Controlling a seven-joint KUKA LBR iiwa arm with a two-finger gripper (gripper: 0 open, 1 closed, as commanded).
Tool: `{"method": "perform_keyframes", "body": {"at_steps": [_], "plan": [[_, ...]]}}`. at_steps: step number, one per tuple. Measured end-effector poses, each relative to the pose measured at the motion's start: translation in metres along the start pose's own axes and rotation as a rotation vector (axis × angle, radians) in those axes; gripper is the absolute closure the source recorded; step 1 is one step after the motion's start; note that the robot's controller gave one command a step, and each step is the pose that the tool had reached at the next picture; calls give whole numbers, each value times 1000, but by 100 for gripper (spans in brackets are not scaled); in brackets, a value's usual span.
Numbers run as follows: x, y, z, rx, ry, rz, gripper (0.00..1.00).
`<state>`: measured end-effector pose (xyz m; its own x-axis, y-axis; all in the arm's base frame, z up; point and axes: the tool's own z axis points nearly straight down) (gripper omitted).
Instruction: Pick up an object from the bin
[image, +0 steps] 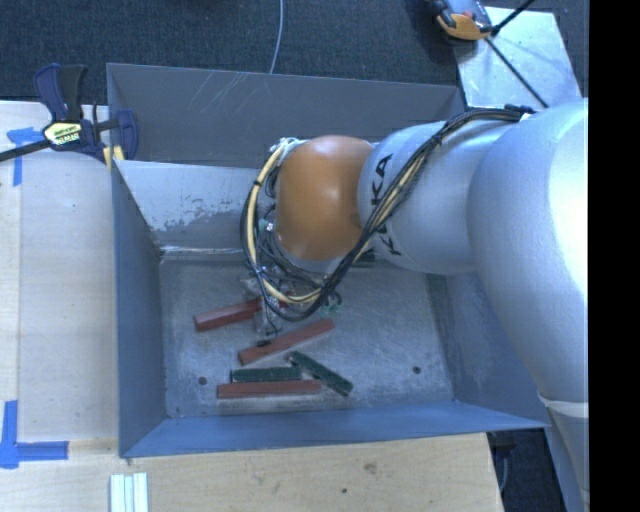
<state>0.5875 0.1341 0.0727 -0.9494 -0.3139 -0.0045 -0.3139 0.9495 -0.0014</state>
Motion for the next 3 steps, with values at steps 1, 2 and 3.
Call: {"method": "perform_keyframes", "body": {"at_steps": [1,2,3], "plan": [[0,0,0,0,0,0,100],[1,0,-2,0,0,0,100],[1,0,-10,-1,2,0,100]]}}
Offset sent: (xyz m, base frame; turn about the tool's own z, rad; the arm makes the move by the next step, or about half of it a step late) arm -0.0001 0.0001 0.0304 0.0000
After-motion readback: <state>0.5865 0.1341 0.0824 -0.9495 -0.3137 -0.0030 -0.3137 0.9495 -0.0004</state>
